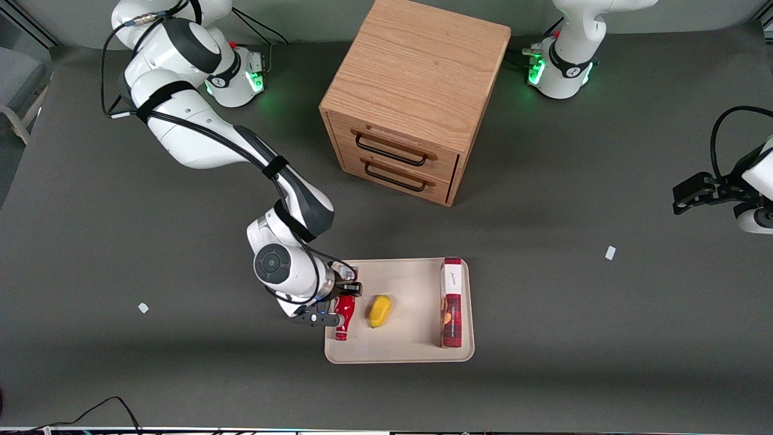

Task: Place coke bottle on tray
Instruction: 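Carry the bottle over the cream tray beside the lemon, then lower the bottle onto the tray and open the right gripper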

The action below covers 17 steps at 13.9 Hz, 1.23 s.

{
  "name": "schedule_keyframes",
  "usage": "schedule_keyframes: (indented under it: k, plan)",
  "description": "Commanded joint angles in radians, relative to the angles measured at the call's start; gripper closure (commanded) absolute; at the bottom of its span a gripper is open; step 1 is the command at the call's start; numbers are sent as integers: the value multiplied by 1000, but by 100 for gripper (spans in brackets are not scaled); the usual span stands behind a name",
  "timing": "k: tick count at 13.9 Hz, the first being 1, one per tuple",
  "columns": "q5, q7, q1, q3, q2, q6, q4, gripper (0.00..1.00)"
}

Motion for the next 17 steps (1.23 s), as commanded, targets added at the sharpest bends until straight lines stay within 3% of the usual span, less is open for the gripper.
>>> schedule_keyframes:
  k: [1,4,5,6,7,17]
  plan:
    - [-14,-20,5,4,20,12,36,100]
    - [-25,-18,4,0,35,18,38,100]
    - [-25,-11,4,-2,43,33,38,78]
    - [-27,-9,4,-3,44,41,38,16]
    - [-27,-6,5,-3,43,45,38,0]
    - [-50,11,-6,-2,17,39,35,0]
